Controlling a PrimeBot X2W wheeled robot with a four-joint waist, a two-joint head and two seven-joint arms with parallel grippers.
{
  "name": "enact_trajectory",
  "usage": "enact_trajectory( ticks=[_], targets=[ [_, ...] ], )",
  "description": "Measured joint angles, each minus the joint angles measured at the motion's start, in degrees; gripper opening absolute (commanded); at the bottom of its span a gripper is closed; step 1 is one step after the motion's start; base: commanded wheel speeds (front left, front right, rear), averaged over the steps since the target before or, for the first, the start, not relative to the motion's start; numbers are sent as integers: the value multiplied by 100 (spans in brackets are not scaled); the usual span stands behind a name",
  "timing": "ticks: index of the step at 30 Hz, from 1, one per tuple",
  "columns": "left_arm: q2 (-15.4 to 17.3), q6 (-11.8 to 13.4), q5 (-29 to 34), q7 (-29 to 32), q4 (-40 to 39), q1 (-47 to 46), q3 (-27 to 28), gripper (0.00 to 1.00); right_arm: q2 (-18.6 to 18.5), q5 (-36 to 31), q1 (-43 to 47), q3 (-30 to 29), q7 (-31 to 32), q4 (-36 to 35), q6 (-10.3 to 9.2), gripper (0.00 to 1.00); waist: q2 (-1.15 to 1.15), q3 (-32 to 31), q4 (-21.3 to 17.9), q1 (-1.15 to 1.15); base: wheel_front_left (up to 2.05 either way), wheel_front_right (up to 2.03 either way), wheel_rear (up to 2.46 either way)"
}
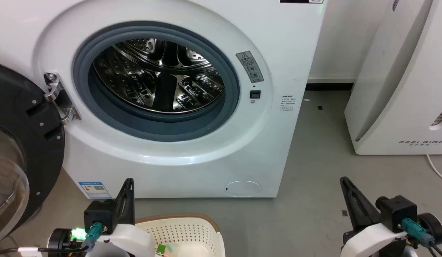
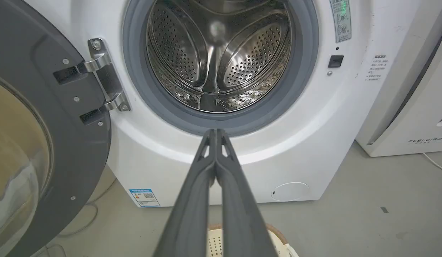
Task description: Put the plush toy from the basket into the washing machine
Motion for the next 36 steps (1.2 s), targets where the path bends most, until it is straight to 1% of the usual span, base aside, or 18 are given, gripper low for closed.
enact_trajectory(
  ticks=[8, 9, 23, 36],
  targets=[
    [0, 0, 0, 0, 0, 0, 0, 0, 0, 0, 0, 0, 0, 0, 0, 0, 0, 0, 0, 0, 0, 0, 0],
    [0, 1, -1, 0, 1, 2, -1, 100, 0, 2, 2, 3, -1, -1, 0, 100, 0, 0, 0, 0, 0, 0, 0],
    [0, 41, -7, -69, 19, 4, -70, 100, 0, 10, 5, -25, -81, -18, 0, 100, 0, 15, -2, 0, 0, 0, 0],
    [0, 102, -156, -237, 162, 4, -137, 100, 0, 1, 5, -65, -226, -77, 0, 100, 0, 90, 42, 0, 0, 0, 0]
  ],
)
